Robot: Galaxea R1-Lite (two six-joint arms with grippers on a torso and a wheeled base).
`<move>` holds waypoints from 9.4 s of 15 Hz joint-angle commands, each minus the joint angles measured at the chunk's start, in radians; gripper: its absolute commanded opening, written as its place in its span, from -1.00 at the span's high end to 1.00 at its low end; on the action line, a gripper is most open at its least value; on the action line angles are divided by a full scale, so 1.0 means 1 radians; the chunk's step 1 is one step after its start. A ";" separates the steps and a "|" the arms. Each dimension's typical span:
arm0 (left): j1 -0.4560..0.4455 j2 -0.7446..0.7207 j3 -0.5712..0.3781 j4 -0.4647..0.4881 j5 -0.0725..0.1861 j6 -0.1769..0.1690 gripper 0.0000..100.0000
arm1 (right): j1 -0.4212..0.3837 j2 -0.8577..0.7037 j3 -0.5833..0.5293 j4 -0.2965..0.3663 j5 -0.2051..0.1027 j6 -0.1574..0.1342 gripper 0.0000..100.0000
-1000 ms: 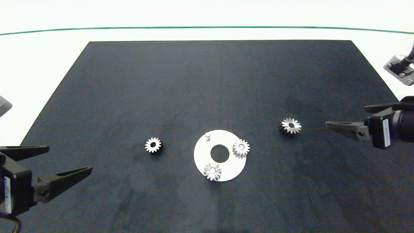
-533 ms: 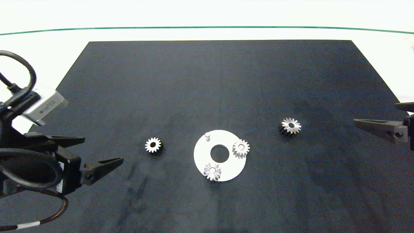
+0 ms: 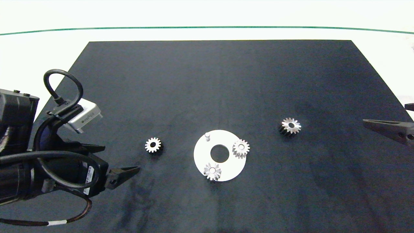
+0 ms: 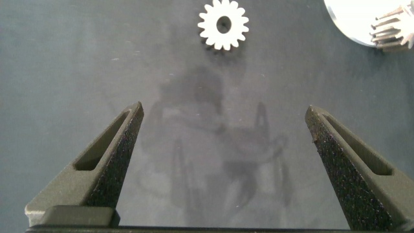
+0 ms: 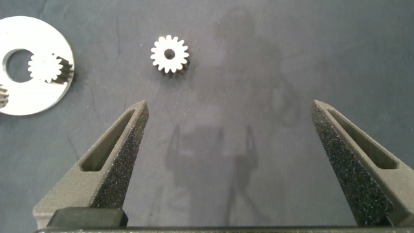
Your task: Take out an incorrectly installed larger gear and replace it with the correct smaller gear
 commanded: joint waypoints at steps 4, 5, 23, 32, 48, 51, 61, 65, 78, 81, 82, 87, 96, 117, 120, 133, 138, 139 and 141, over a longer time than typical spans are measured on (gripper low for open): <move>-0.055 0.094 0.023 -0.146 -0.011 -0.011 -1.00 | -0.010 -0.014 0.002 0.010 0.002 -0.001 -1.00; -0.086 0.097 0.023 -0.154 -0.009 -0.009 -1.00 | -0.010 -0.017 0.002 0.015 0.002 -0.001 -1.00; -0.136 0.272 -0.023 -0.339 0.029 -0.003 -1.00 | -0.027 -0.049 0.042 0.018 0.023 -0.001 -1.00; -0.103 0.295 -0.025 -0.339 0.058 0.067 -1.00 | -0.027 -0.068 0.058 0.018 0.028 0.000 -1.00; -0.090 0.355 -0.020 -0.347 0.129 0.104 -1.00 | -0.028 -0.097 0.066 0.018 0.028 0.000 -1.00; -0.090 0.370 -0.022 -0.373 0.132 0.104 -1.00 | -0.028 -0.097 0.066 0.018 0.028 0.000 -1.00; -0.063 0.364 -0.013 -0.390 0.134 0.118 -0.60 | -0.028 -0.097 0.066 0.018 0.028 0.000 -1.00; -0.064 0.367 -0.013 -0.390 0.134 0.118 -0.45 | -0.028 -0.098 0.068 0.018 0.028 0.000 -1.00; -0.069 0.373 -0.010 -0.396 0.134 0.118 0.06 | -0.027 -0.106 0.077 0.018 0.031 0.002 -1.00; -0.072 0.373 -0.010 -0.396 0.135 0.118 0.18 | -0.028 -0.106 0.077 0.018 0.031 0.002 -1.00; -0.072 0.373 -0.010 -0.396 0.135 0.118 0.24 | -0.028 -0.108 0.077 0.018 0.031 0.002 -1.00; -0.070 0.373 -0.008 -0.396 0.135 0.118 0.42 | -0.028 -0.109 0.077 0.018 0.031 0.002 -1.00; -0.098 0.322 -0.026 -0.385 0.134 0.145 0.56 | -0.027 -0.115 0.091 0.018 0.043 0.002 -1.00; -0.431 0.496 -0.428 -0.155 0.243 0.142 0.56 | -0.023 -0.273 0.117 0.056 0.078 -0.003 -1.00; -0.440 0.525 -0.467 -0.157 0.243 0.144 0.56 | -0.025 -0.276 0.123 0.058 0.077 -0.003 -1.00; -0.348 0.554 -0.476 -0.157 0.244 0.185 0.56 | -0.025 -0.287 0.140 0.058 0.075 -0.003 -1.00; -0.359 0.559 -0.471 -0.157 0.246 0.182 0.56 | -0.025 -0.287 0.140 0.058 0.077 -0.003 -1.00; -0.360 0.562 -0.471 -0.157 0.246 0.181 0.56 | -0.025 -0.287 0.140 0.058 0.077 -0.003 -1.00; -0.370 0.565 -0.473 -0.157 0.246 0.181 0.56 | -0.025 -0.287 0.144 0.058 0.077 -0.003 -1.00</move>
